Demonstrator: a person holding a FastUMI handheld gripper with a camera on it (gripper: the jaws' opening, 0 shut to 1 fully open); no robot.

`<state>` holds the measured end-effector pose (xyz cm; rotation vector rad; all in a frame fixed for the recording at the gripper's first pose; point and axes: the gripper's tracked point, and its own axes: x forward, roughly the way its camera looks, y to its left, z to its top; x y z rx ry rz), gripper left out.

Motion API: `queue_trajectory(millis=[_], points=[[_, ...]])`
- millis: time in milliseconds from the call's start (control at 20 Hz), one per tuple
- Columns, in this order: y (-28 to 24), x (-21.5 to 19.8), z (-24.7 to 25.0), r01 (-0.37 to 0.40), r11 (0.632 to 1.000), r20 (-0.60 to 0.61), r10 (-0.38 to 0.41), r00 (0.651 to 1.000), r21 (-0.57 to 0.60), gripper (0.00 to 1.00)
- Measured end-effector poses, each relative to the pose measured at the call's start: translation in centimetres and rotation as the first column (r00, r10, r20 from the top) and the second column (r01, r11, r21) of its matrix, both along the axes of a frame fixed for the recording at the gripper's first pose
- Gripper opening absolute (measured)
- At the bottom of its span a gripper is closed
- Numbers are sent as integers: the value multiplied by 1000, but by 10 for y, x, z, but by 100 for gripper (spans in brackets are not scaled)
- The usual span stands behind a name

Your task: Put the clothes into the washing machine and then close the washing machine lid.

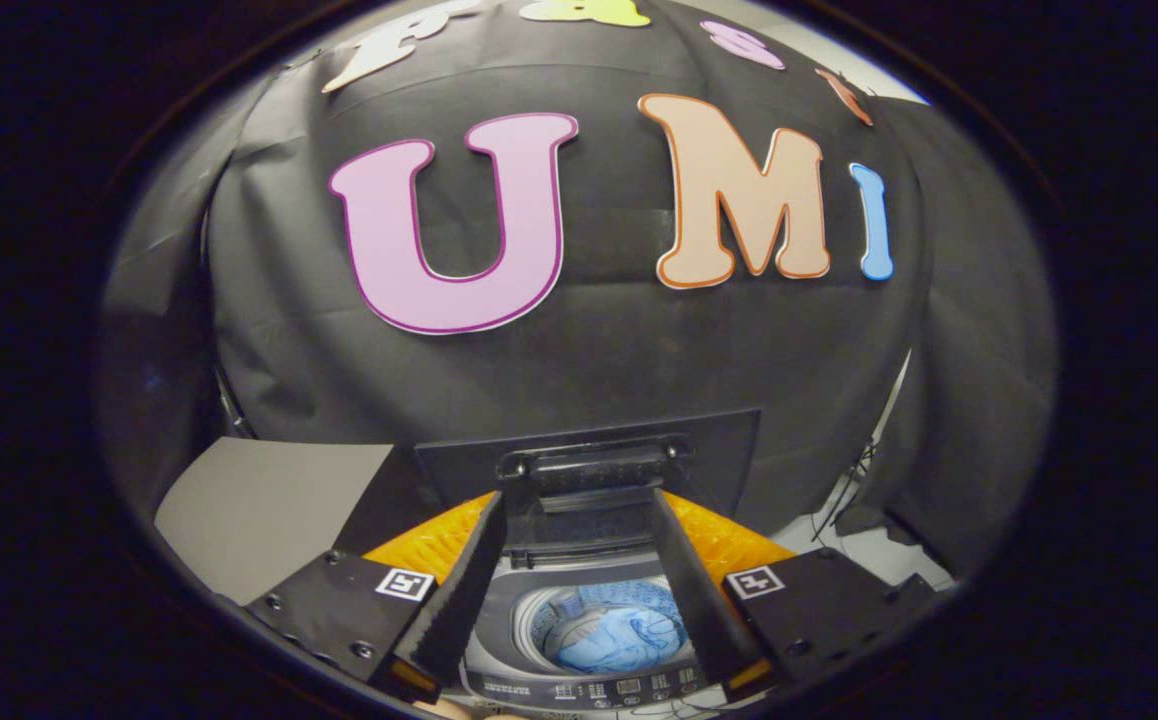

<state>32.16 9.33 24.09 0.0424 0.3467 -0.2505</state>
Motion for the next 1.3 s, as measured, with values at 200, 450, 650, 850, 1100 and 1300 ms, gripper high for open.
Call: queue_trajectory(millis=[200,450,650,850,1100,1300], points=[[-8,34,11,29,999,12,-29,1000,-15,95],[-10,104,28,32,999,74,-29,997,-40,96],[-18,152,16,54,991,61,-47,997,-123,96],[-17,171,-15,36,989,-8,-38,999,-142,97],[-18,180,-47,-12,989,-88,-1,996,-150,97],[-19,167,-48,-25,995,-51,20,998,-98,99]])
